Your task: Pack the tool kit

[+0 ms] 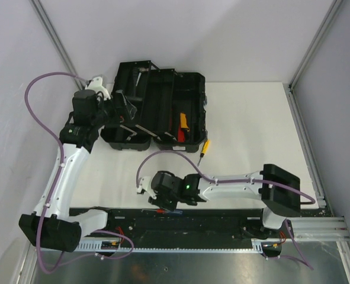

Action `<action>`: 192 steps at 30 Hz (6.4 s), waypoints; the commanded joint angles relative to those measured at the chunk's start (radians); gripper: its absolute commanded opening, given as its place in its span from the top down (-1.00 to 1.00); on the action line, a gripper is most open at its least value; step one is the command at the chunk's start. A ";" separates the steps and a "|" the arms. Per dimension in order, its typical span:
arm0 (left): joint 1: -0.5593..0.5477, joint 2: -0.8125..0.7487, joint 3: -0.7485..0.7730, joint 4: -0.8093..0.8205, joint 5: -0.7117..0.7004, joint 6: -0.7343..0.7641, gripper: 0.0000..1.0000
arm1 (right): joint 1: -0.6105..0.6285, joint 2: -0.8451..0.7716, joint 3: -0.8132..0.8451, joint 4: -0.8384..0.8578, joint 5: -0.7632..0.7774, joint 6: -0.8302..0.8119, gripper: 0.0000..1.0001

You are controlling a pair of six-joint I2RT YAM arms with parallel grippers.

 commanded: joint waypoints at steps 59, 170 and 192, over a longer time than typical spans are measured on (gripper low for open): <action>0.005 -0.187 -0.187 -0.011 0.031 -0.010 -0.99 | 0.105 0.281 0.013 0.037 0.066 0.074 0.48; -0.281 0.666 0.397 -0.164 -0.362 0.048 -0.06 | -0.867 -0.097 -0.070 0.010 0.252 0.875 0.00; -0.346 0.441 0.431 -0.190 -0.360 0.042 -0.39 | -0.815 0.099 -0.073 0.166 0.240 0.808 -0.03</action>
